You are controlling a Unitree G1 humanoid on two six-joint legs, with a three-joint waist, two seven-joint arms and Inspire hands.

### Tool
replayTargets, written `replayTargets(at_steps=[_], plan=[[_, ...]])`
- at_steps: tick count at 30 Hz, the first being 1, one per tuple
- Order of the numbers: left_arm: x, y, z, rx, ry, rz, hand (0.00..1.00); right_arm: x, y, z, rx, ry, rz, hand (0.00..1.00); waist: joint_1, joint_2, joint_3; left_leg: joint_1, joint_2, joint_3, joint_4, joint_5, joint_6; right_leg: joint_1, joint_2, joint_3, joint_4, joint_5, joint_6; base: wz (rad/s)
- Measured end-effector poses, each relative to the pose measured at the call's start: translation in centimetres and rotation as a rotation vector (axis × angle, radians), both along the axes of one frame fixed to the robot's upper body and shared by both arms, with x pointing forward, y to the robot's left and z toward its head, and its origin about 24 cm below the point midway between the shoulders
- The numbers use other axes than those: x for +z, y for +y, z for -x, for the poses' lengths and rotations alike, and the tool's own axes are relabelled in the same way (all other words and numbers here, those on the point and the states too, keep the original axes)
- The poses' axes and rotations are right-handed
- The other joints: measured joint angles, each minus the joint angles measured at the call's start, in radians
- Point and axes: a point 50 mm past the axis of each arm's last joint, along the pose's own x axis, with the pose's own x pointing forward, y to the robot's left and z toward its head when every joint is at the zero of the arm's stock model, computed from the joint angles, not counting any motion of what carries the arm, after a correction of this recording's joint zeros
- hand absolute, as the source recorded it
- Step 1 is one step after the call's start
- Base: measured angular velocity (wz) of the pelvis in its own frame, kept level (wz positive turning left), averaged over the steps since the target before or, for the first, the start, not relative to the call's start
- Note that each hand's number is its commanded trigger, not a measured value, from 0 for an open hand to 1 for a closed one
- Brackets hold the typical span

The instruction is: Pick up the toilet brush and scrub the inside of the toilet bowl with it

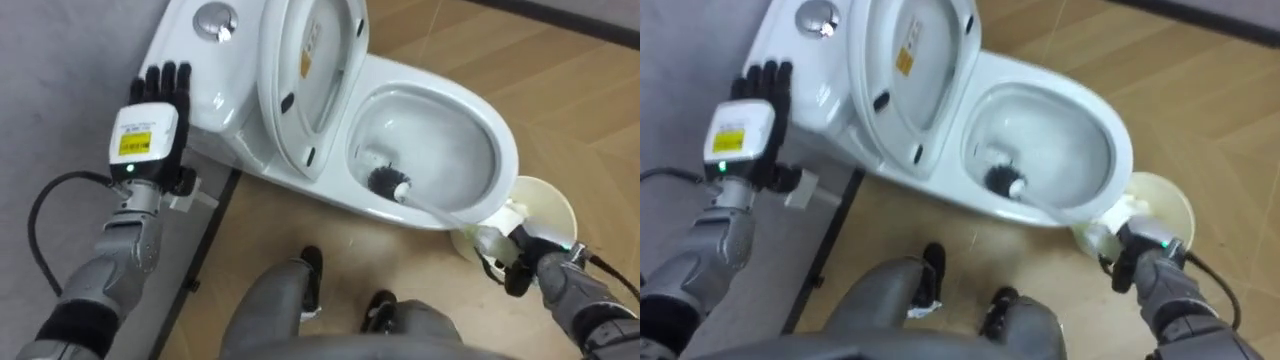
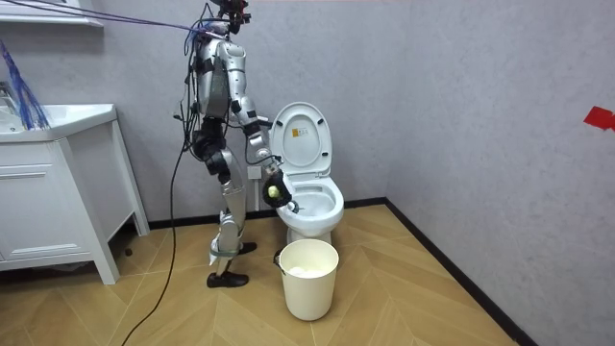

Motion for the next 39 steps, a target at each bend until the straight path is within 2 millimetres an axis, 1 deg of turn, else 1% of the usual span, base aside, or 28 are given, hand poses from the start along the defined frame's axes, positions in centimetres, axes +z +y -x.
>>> replayTargets(at_steps=[1, 3, 5, 8, 10, 12, 13, 14, 15, 16, 17, 18, 19, 20, 21, 22, 23, 25, 26, 29, 32, 35, 39], plan=[[-0.1, -0.1, 0.0, -0.01, -0.004, -0.008, 0.0, 0.5, -0.2, -0.7, 0.03, -0.012, 0.03, 1.0, 0.018, -0.005, 0.003, -0.02, -0.002, 0.009, 0.003, 0.001, 0.003, -0.033, -0.009, 0.01, 0.03, -0.005, 0.0, -0.12], [0.3, -0.3, -0.6, -0.018, -0.04, -0.006, 0.0, 1.3, -0.5, -1.6, 0.067, -0.041, 0.073, 1.0, 0.022, -0.006, 0.0043, -0.06, -0.003, 0.011, 0.024, 0.001, 0.005, -0.075, -0.016, 0.009, 0.057, -0.012, -0.001, -0.05], [1.0, -0.6, -1.3, -0.034, -0.086, 0.0, 0.0, 2.4, -0.9, -2.8, 0.124, -0.074, 0.125, 1.0, 0.023, -0.009, 0.0061, -0.116, -0.008, 0.011, 0.051, 0.004, 0.009, -0.137, -0.031, 0.009, 0.103, -0.027, -0.004, 0.04], [1.8, -0.6, -1.8, -0.052, -0.139, -0.016, 0.0, 3.8, -0.9, -4.4, 0.187, -0.143, 0.185, 1.0, 0.03, -0.009, 0.0065, -0.176, -0.012, 0.013, 0.076, 0.01, 0.013, -0.204, -0.043, 0.013, 0.143, -0.038, -0.009, 0.02], [2.2, -0.5, -2.0, -0.063, -0.166, -0.029, 0.0, 4.5, -1.2, -4.9, 0.209, -0.171, 0.219, 1.0, 0.042, -0.009, 0.0066, -0.212, -0.01, 0.018, 0.1, 0.01, 0.014, -0.244, -0.044, 0.025, 0.17, -0.043, -0.009, -0.08], [2.7, -0.3, -2.3, -0.07, -0.2, -0.043, 0.0, 5.1, -1.1, -5.6, 0.235, -0.199, 0.242, 1.0, 0.051, -0.009, 0.0072, -0.242, -0.005, 0.023, 0.114, 0.011, 0.015, -0.273, -0.044, 0.026, 0.185, -0.043, -0.011, -0.08], [2.8, -0.1, -2.5, -0.071, -0.216, -0.056, 0.0, 5.6, -0.9, -6.2, 0.25, -0.219, 0.256, 1.0, 0.052, -0.009, 0.008, -0.258, -0.002, 0.024, 0.124, 0.011, 0.015, -0.289, -0.044, 0.026, 0.195, -0.045, -0.013, 0.0], [3.2, 0.0, -2.7, -0.077, -0.234, -0.061, 0.0, 6.1, -0.6, -7.0, 0.268, -0.24, 0.269, 1.0, 0.053, -0.011, 0.0103, -0.274, 0.0, 0.025, 0.133, 0.011, 0.015, -0.305, -0.045, 0.026, 0.208, -0.048, -0.018, 0.0], [3.3, 0.0, -2.9, -0.079, -0.243, -0.06, 0.0, 6.3, -0.5, -7.3, 0.272, -0.253, 0.272, 1.0, 0.054, -0.012, 0.0115, -0.283, 0.001, 0.025, 0.137, 0.011, 0.015, -0.314, -0.046, 0.026, 0.214, -0.049, -0.019, 0.0], [3.8, -0.1, -3.2, -0.085, -0.268, -0.057, 0.0, 6.9, -0.4, -8.0, 0.277, -0.285, 0.279, 1.0, 0.061, -0.017, 0.0148, -0.303, 0.001, 0.028, 0.146, 0.011, 0.015, -0.34, -0.054, 0.027, 0.235, -0.053, -0.025, 0.0], [4.3, -0.2, -3.6, -0.095, -0.298, -0.06, 0.0, 7.8, -0.6, -8.7, 0.286, -0.315, 0.298, 1.0, 0.071, -0.02, 0.0168, -0.329, 0.001, 0.031, 0.16, 0.011, 0.015, -0.37, -0.065, 0.028, 0.257, -0.058, -0.03, 0.0], [4.6, -0.3, -3.9, -0.1, -0.314, -0.061, 0.0, 8.2, -0.8, -9.0, 0.289, -0.327, 0.308, 1.0, 0.074, -0.02, 0.0171, -0.344, 0.002, 0.03, 0.168, 0.011, 0.015, -0.384, -0.067, 0.03, 0.267, -0.059, -0.032, 0.0], [4.9, -0.4, -4.2, -0.105, -0.338, -0.06, 0.0, 8.9, -1.0, -9.6, 0.291, -0.349, 0.324, 1.0, 0.077, -0.023, 0.0191, -0.366, 0.001, 0.032, 0.178, 0.011, 0.014, -0.41, -0.068, 0.035, 0.287, -0.065, -0.033, 0.05], [5.6, -0.4, -4.6, -0.109, -0.374, -0.064, 0.0, 9.7, -1.0, -10.2, 0.287, -0.374, 0.328, 1.0, 0.08, -0.026, 0.0229, -0.384, 0.001, 0.033, 0.184, 0.013, 0.015, -0.43, -0.066, 0.038, 0.301, -0.068, -0.033, 0.05], [5.9, -0.3, -4.7, -0.113, -0.39, -0.07, 0.0, 9.9, -0.9, -10.5, 0.275, -0.386, 0.32, 1.0, 0.082, -0.029, 0.0251, -0.393, 0.001, 0.034, 0.188, 0.014, 0.014, -0.441, -0.066, 0.04, 0.308, -0.07, -0.035, 0.05], [6.4, -0.1, -4.9, -0.12, -0.414, -0.085, 0.0, 10.4, -0.9, -10.9, 0.248, -0.413, 0.297, 1.0, 0.082, -0.036, 0.0302, -0.407, 0.001, 0.032, 0.192, 0.017, 0.011, -0.456, -0.068, 0.038, 0.317, -0.072, -0.038, 0.07], [6.8, 0.1, -5.1, -0.126, -0.434, -0.093, 0.0, 10.8, -0.8, -11.3, 0.218, -0.435, 0.269, 1.0, 0.077, -0.04, 0.0332, -0.418, -0.001, 0.027, 0.19, 0.023, 0.008, -0.465, -0.068, 0.035, 0.32, -0.073, -0.04, 0.08], [7.3, 0.3, -5.3, -0.129, -0.465, -0.099, 0.0, 11.3, -0.8, -11.8, 0.167, -0.473, 0.223, 1.0, 0.076, -0.045, 0.0362, -0.432, 0.0, 0.024, 0.191, 0.027, 0.005, -0.48, -0.069, 0.033, 0.325, -0.074, -0.044, 0.04], [7.7, 0.5, -5.3, -0.129, -0.485, -0.109, 0.0, 11.8, -0.9, -12.1, 0.117, -0.503, 0.179, 1.0, 0.071, -0.051, 0.0399, -0.439, 0.001, 0.024, 0.189, 0.031, 0.003, -0.491, -0.07, 0.036, 0.326, -0.073, -0.046, 0.0], [8.1, 0.6, -5.4, -0.118, -0.529, -0.099, 0.0, 12.6, -1.3, -12.6, 0.007, -0.557, 0.091, 1.0, 0.069, -0.061, 0.0444, -0.46, 0.003, 0.031, 0.187, 0.038, 0.002, -0.52, -0.073, 0.04, 0.338, -0.072, -0.051, 0.0], [8.9, 0.9, -5.3, -0.113, -0.571, -0.104, 0.0, 13.2, -1.5, -13.0, -0.059, -0.597, 0.035, 1.0, 0.052, -0.066, 0.0461, -0.491, -0.001, 0.031, 0.194, 0.049, 0.001, -0.555, -0.083, 0.038, 0.361, -0.074, -0.058, 0.04], [9.3, 1.2, -5.4, -0.102, -0.588, -0.106, 0.0, 13.6, -1.8, -13.2, -0.116, -0.63, -0.012, 1.0, 0.044, -0.067, 0.046, -0.505, 0.0, 0.03, 0.194, 0.057, 0.001, -0.57, -0.085, 0.034, 0.363, -0.069, -0.066, 0.0], [9.2, 1.4, -5.3, -0.085, -0.587, -0.125, 0.0, 13.7, -1.8, -13.2, -0.141, -0.648, -0.043, 1.0, 0.033, -0.067, 0.0457, -0.502, -0.001, 0.031, 0.19, 0.062, 0.003, -0.567, -0.087, 0.033, 0.364, -0.068, -0.066, 0.0]])
